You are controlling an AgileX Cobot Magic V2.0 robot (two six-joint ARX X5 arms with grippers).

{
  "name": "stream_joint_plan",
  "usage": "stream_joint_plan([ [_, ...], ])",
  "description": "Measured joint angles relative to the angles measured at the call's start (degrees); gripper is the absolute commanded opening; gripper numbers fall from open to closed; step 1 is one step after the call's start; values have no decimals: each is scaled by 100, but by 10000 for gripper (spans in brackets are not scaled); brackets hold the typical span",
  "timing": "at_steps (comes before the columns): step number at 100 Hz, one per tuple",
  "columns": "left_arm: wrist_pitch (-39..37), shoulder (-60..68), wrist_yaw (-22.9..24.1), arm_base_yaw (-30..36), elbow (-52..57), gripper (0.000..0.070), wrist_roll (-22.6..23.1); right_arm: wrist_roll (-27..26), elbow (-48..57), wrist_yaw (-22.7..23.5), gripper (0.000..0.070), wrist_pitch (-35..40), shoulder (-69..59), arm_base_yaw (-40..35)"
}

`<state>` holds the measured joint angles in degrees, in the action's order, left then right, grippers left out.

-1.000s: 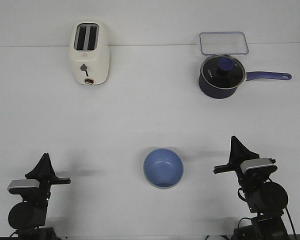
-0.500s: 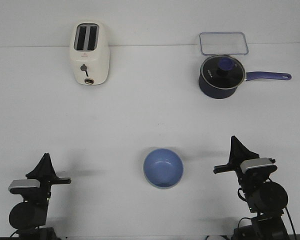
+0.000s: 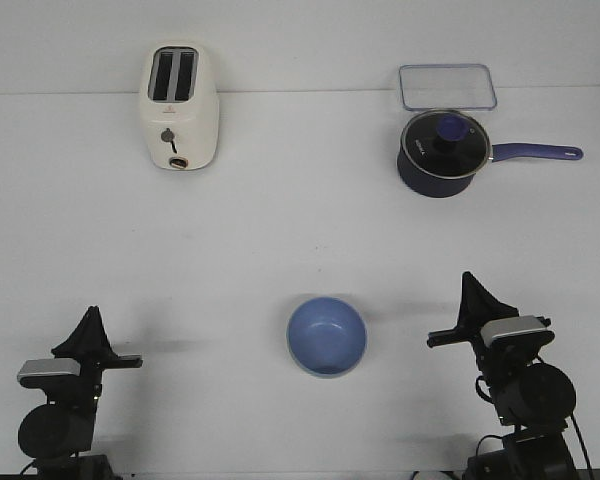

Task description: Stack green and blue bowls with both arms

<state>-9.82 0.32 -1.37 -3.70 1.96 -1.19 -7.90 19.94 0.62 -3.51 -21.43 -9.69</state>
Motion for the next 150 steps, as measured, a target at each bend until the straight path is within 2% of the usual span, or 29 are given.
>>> stream_joint_plan([
  [13,0,0,-2,0,0,15,0,31,0,-15,0,0,0,0],
  [25,0,0,-2,0,0,15,0,264,-17,-186,0,37,103,33],
  [61,0,0,-2,0,0,15,0,2118,-1338,-168,0,166,1799,680],
  [77,-2,0,-2,0,0,15,0,2573,-1725,-168,0,328,2133,721],
  [150,2,0,-2,0,0,15,0,2702,-1908,-214,0,389,2135,745],
])
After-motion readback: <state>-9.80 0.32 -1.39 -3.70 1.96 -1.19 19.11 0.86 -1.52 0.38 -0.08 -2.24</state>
